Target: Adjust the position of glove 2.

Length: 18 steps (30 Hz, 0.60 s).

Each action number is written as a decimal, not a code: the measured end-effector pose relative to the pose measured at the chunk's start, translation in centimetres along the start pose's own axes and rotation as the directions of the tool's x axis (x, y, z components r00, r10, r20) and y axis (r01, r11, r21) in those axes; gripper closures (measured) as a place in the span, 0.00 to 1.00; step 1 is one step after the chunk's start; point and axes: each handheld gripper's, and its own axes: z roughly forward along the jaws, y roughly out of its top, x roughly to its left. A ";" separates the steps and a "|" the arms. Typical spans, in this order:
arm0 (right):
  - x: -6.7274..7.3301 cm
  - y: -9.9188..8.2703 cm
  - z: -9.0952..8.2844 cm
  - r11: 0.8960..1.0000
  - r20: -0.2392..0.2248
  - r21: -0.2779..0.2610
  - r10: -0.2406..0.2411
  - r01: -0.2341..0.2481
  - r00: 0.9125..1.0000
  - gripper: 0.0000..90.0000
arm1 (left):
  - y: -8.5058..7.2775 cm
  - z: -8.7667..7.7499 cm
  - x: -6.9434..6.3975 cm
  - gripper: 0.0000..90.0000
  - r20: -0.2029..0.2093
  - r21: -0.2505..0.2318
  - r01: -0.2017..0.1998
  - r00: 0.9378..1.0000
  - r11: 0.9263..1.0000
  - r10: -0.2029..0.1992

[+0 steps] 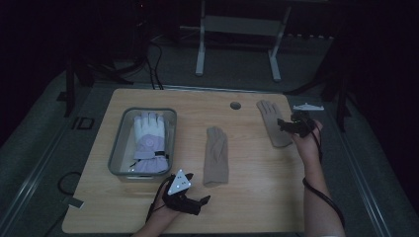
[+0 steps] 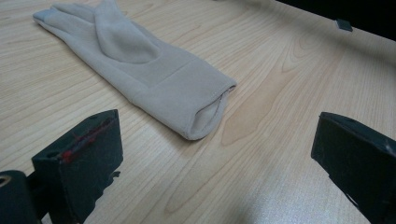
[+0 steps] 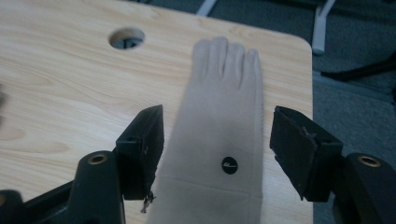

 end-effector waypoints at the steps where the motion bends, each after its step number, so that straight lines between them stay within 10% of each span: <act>1: -0.1 0.1 0.4 1.000 -0.001 0.011 0.002 -0.002 1.000 0.39 | 0.0 0.0 0.0 0.03 -0.001 -0.001 0.001 1.000 1.000 -0.001; 18: -0.3 0.0 6.4 0.986 0.070 0.163 0.013 -0.024 0.997 0.43 | 0.0 -0.1 0.3 0.03 0.003 0.006 0.020 1.000 1.000 -0.020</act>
